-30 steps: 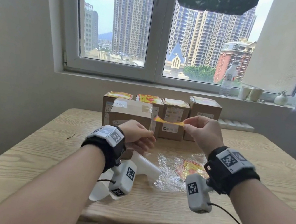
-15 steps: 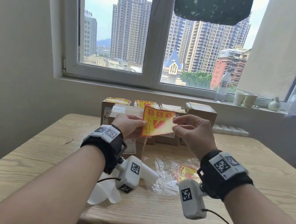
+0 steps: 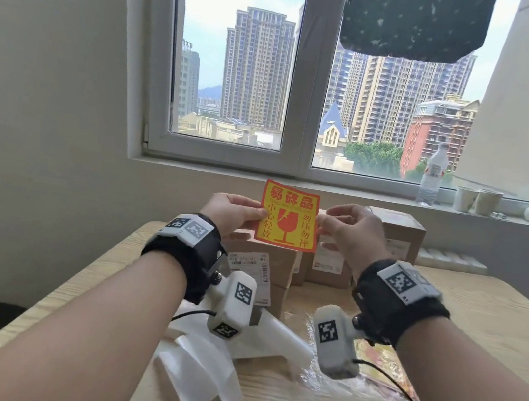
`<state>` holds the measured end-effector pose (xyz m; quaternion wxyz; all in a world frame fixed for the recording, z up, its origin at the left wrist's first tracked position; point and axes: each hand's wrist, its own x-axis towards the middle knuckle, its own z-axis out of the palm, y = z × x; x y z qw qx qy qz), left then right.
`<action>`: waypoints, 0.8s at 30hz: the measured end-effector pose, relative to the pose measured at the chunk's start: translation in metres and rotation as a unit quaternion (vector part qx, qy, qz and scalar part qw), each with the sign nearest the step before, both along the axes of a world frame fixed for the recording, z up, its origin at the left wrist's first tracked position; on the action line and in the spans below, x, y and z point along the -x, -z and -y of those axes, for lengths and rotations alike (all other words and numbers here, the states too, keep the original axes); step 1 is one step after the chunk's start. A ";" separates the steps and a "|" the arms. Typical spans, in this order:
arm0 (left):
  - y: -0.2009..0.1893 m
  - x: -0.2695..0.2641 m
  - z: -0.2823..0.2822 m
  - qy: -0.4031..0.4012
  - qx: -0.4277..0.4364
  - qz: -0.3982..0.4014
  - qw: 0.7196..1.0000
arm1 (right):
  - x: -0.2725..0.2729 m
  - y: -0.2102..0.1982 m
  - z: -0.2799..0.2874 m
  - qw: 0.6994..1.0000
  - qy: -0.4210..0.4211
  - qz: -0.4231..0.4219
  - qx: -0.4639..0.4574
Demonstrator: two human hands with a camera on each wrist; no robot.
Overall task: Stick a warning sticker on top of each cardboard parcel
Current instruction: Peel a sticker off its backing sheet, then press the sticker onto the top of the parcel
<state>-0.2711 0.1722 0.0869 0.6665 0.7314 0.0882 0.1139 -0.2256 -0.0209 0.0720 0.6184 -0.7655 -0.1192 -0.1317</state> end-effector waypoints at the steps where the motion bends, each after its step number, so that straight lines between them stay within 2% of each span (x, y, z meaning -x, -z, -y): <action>1: -0.004 -0.002 -0.005 -0.002 0.001 0.001 1.000 | -0.005 -0.003 -0.006 1.000 0.009 0.003 0.010; 11: -0.016 -0.028 -0.036 -0.017 -0.021 -0.034 0.999 | -0.039 -0.019 -0.044 0.998 0.011 -0.058 0.010; 13: -0.013 -0.034 -0.040 -0.031 -0.032 -0.043 0.998 | -0.044 -0.016 -0.052 0.998 -0.003 -0.070 0.003; 24: 0.005 -0.056 -0.046 -0.075 -0.091 -0.063 0.991 | -0.063 0.004 -0.065 0.990 0.033 -0.119 0.063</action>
